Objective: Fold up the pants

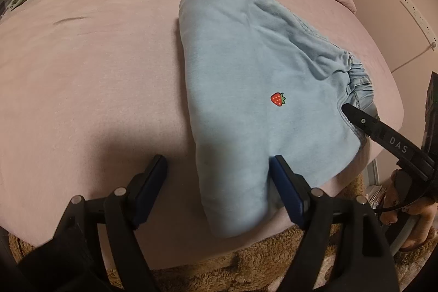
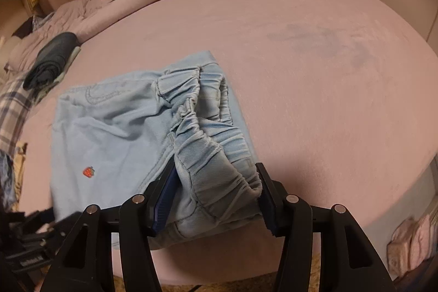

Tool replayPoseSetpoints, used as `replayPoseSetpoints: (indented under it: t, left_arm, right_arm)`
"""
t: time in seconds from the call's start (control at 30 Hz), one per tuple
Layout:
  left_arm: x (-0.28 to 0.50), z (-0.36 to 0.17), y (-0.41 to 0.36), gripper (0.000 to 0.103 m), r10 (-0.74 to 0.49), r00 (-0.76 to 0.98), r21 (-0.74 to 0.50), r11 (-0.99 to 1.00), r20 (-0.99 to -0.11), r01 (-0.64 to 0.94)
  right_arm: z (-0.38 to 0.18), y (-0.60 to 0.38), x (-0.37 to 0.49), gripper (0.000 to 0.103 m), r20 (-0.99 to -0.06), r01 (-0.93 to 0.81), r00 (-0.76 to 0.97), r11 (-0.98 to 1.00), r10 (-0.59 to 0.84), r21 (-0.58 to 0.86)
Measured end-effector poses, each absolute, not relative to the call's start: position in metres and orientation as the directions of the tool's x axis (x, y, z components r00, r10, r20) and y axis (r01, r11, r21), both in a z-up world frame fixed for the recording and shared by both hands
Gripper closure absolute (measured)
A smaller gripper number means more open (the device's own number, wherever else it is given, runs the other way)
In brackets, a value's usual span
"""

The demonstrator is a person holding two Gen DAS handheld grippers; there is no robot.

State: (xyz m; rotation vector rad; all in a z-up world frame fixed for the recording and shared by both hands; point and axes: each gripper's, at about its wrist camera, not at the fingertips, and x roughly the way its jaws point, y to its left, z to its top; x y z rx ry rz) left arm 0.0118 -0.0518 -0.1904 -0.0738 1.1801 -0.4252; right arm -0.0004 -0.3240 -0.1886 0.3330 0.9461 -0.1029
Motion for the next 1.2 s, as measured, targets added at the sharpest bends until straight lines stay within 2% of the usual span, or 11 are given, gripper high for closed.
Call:
replayPoseSetpoints:
  t: [1.2]
  left_arm:
    - [0.0141, -0.1928, -0.0527, 0.018, -0.378, 0.300, -0.284, 0.906, -0.876, 0.313]
  right_arm:
    - [-0.1883, -0.3232, -0.0036, 0.044, -0.801, 0.210, 0.595, 0.950, 0.065, 0.233]
